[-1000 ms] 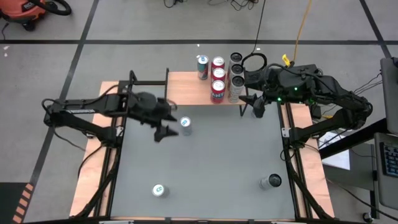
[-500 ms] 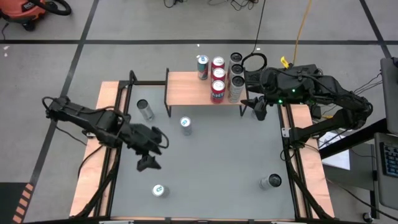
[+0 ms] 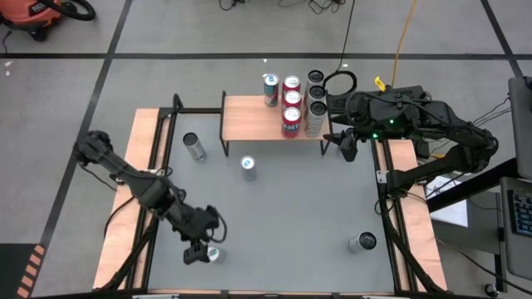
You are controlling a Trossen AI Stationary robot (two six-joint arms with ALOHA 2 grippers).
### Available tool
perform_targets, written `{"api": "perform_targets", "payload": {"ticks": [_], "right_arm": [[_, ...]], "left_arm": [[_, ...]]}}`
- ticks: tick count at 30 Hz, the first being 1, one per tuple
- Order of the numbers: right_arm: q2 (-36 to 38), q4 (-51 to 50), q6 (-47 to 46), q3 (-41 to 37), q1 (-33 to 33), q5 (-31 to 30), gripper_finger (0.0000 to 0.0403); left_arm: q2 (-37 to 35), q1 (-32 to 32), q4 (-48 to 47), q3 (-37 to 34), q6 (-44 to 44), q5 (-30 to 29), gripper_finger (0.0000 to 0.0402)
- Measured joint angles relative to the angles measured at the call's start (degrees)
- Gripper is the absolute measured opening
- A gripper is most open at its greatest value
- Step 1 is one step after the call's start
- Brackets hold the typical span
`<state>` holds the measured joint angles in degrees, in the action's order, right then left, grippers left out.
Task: Place canned beverage on shelf
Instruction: Put the bottom blue can on the shelf aligned with the other blue can
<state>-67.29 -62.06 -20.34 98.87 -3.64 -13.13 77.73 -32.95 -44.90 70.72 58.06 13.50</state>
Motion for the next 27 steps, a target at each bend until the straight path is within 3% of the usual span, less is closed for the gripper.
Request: {"api": "perform_targets", "payload": {"ticks": [15, 27], "right_arm": [[0.0, 0.0, -1.4, 0.0, 0.0, 1.5, 0.0263], [0.0, 0.1, -1.5, 0.0, 0.0, 2.9, 0.0263]], "left_arm": [[10.1, -2.4, -3.6, 0.0, 6.8, -3.5, 0.0352], [14.9, -2.4, -3.6, 0.0, 18.0, -5.5, 0.0352]]}}
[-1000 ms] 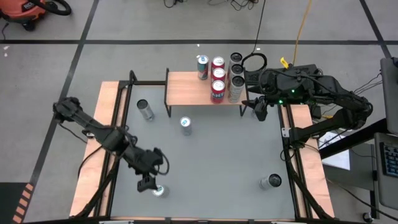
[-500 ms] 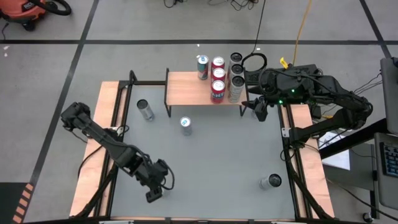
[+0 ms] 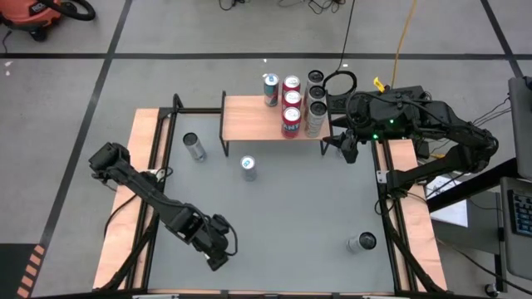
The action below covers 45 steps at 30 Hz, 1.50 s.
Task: Place canned beverage on shelf
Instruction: Put the bottom blue can on the shelf aligned with the other blue can
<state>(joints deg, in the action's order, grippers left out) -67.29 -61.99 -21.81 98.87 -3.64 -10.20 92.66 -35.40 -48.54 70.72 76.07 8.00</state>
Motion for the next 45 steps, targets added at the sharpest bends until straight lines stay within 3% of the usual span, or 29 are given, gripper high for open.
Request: {"api": "perform_targets", "payload": {"ticks": [6, 14, 18, 25, 38, 42, 45], "right_arm": [[0.0, 0.0, 0.2, 0.0, 0.0, 0.0, 0.0263], [0.0, 0.0, 0.4, 0.0, 0.0, -0.1, 0.0263], [0.0, 0.0, 0.4, 0.0, 0.0, -0.1, 0.0263], [0.0, 0.0, 0.0, 0.0, 0.0, -0.1, 0.0263], [0.0, 0.3, 0.0, 0.0, 0.0, -0.1, 0.0263], [-0.2, 2.5, 0.0, 0.0, 0.0, 0.7, 0.0263], [-0.8, 5.7, -0.7, 0.0, 0.0, 6.6, 0.0263]], "left_arm": [[0.1, 0.0, -0.5, 0.0, 5.4, 0.8, 0.0341], [0.0, 0.1, -0.6, 0.1, 6.2, 2.3, 0.0256], [0.0, 0.2, -0.8, 0.1, 6.2, 3.0, 0.0234], [-0.9, 1.3, -0.1, 0.0, 7.7, 4.8, 0.0227], [-5.2, 3.8, -2.4, 2.4, 7.4, 1.6, 0.0224], [-9.3, 5.9, -0.9, 2.4, 7.2, -2.2, 0.0224], [-13.2, 8.3, 0.4, 2.4, 7.3, -6.4, 0.0224]]}}
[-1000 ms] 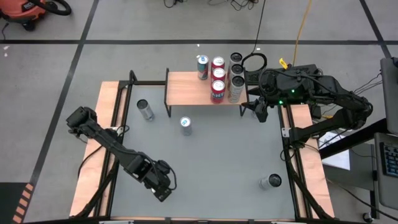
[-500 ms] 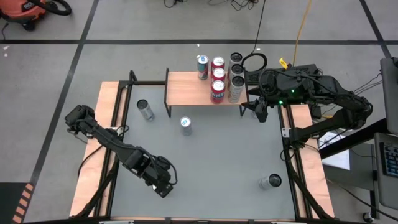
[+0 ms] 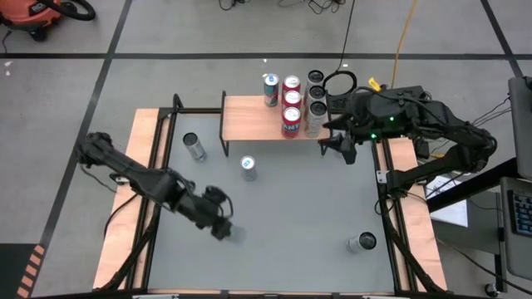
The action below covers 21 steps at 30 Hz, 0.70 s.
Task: Place canned beverage on shelf
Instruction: Put the bottom blue can on the shelf aligned with the other blue can
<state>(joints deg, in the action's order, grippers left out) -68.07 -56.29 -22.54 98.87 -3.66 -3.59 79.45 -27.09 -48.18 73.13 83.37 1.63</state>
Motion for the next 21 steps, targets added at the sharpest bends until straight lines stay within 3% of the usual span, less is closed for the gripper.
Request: {"api": "perform_targets", "payload": {"ticks": [4, 10, 14, 21], "right_arm": [[-1.7, 2.9, -0.5, 0.0, 2.5, 2.0, 0.0263], [-7.8, 4.1, 7.0, 0.0, 9.5, -4.4, 0.0263], [-12.2, 6.6, 11.2, 0.0, 12.8, -5.6, 0.027], [-16.9, 8.1, 12.0, 0.0, 15.5, -7.1, 0.0339]], "left_arm": [[-4.6, 4.2, 0.9, 0.1, 1.5, -4.2, 0.0224], [-9.1, 9.4, 9.9, 0.1, 0.8, -10.9, 0.0224], [-9.8, 12.1, 17.0, 0.1, -1.4, -11.8, 0.0224], [-9.8, 14.1, 20.6, 0.1, -1.8, -11.9, 0.0224]]}}
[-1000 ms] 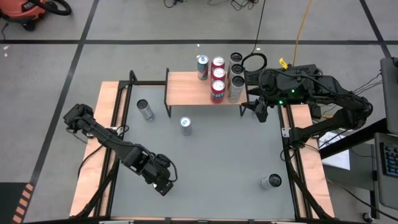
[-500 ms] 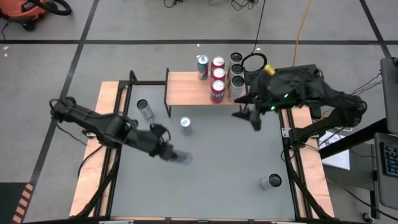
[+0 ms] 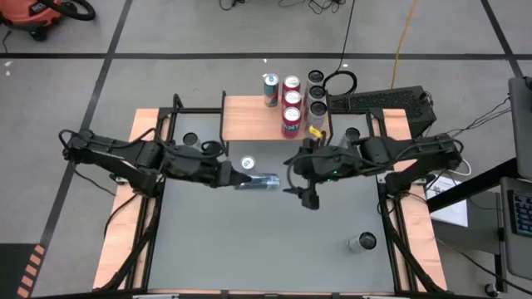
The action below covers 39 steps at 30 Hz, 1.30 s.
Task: Place canned beverage on shelf
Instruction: Put the bottom blue can on the shelf aligned with the other blue can
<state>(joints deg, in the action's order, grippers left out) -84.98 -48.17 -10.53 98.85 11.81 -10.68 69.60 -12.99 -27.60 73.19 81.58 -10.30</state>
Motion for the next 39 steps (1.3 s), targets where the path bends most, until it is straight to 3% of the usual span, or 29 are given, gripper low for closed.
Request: {"api": "perform_targets", "payload": {"ticks": [6, 15, 24, 39], "right_arm": [[-2.4, 2.3, 5.1, 0.0, -0.1, -0.6, 0.0384], [-4.9, 3.2, 16.3, 0.0, -0.5, -2.8, 0.0379], [-6.5, 8.1, 18.7, 0.0, -1.0, -2.8, 0.0374], [-6.8, 8.1, 18.7, 0.0, -0.8, -2.7, 0.022]], "left_arm": [[0.0, 0.8, 3.1, 0.0, -1.1, 0.0, 0.0224], [0.0, 0.9, 5.6, 0.0, -1.1, 0.0, 0.0224], [0.0, 0.9, 6.5, 0.0, -1.3, -0.3, 0.0225], [0.0, 0.9, 6.2, 0.0, -1.4, 0.6, 0.0232]]}}
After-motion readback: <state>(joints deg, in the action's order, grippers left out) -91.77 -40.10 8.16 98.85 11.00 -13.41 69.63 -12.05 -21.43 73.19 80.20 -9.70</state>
